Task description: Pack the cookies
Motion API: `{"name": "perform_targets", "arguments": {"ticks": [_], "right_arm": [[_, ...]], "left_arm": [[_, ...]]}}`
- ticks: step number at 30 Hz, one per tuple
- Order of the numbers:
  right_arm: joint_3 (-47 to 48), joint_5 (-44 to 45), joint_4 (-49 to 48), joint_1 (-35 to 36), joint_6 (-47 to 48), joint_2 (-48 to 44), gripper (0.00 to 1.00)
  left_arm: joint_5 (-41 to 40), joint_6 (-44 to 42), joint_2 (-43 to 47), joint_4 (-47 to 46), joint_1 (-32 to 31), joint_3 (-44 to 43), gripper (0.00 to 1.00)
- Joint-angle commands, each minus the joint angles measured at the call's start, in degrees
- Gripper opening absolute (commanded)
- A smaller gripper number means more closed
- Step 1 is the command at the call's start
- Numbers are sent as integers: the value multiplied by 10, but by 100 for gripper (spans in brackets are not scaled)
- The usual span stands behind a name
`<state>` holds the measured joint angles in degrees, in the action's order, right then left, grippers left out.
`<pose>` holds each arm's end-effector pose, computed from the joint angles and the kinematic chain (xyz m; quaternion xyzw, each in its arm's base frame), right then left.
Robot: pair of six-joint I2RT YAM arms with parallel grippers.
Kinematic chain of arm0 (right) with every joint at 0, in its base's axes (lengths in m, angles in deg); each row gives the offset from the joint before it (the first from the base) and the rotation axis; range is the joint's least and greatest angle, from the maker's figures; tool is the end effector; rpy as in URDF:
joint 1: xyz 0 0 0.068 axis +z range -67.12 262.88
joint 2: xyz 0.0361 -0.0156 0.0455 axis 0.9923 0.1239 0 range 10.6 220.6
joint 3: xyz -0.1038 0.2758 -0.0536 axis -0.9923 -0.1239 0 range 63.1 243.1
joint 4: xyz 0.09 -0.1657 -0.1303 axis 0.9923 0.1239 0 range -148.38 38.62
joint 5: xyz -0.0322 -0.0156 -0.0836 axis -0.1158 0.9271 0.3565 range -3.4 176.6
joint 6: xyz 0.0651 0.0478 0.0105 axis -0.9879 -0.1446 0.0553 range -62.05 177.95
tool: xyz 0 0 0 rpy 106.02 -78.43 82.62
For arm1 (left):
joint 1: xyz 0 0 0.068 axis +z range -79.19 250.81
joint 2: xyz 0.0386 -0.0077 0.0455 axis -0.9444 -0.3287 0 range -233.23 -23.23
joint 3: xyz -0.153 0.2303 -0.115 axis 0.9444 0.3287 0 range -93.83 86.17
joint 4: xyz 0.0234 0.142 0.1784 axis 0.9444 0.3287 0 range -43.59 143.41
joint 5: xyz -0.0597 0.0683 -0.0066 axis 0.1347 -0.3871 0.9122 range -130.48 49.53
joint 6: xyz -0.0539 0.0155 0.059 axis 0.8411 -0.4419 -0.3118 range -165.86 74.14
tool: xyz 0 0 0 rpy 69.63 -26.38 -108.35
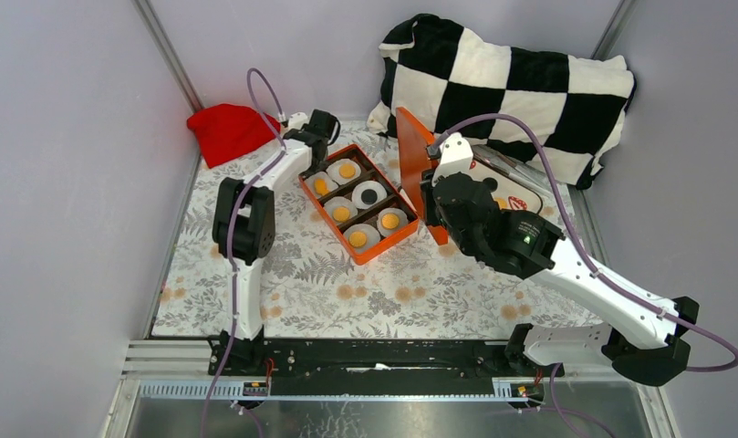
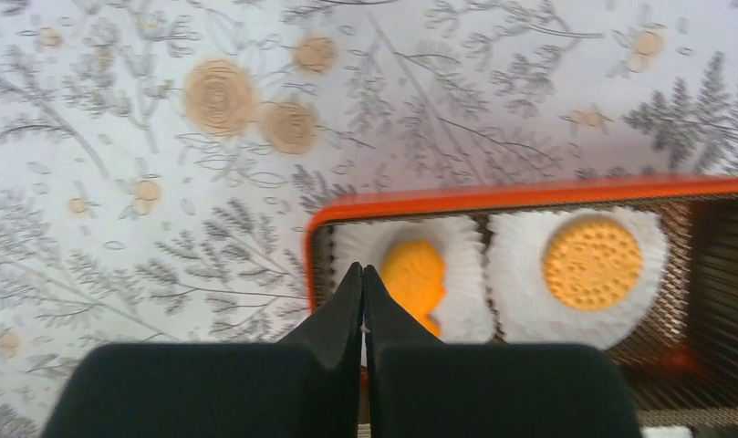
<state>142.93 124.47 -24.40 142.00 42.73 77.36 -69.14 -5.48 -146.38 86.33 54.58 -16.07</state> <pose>0.1489 0.1643 0.4410 -0.1206 0.7914 0.1111 0.5889 0.4543 -0.0970 0.2198 -0.2571 0.9039 0.0953 0.3283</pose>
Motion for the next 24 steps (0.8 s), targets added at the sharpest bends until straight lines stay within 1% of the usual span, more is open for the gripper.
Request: {"name": "perform_targets", "arguments": {"ticks": [1, 6, 10, 13, 17, 19, 21, 24], "right_arm": [[-2, -9, -52, -10, -8, -2, 0], [-9, -16, -55, -16, -6, -7, 0], [-16, -20, -58, -20, -5, -17, 0], [-26, -20, -59, -21, -6, -26, 0], [-40, -26, -62, -23, -10, -30, 0], [-40, -30, -64, -24, -11, -30, 0], [-37, -32, -66, -24, -10, -27, 0], [-26, -33, -64, -25, -7, -19, 0]], "left_arm": [[-59, 25, 41, 41, 14, 40, 0], [-62, 42, 69, 41, 17, 137, 0], [-47, 43, 72, 45, 17, 166, 0], [-24, 58, 107, 53, 15, 175, 0], [-30, 57, 194, 50, 0, 157, 0], [-18, 44, 214, 49, -2, 134, 0], [-4, 28, 206, 51, -2, 107, 0], [15, 15, 160, 51, 0, 70, 0]]}}
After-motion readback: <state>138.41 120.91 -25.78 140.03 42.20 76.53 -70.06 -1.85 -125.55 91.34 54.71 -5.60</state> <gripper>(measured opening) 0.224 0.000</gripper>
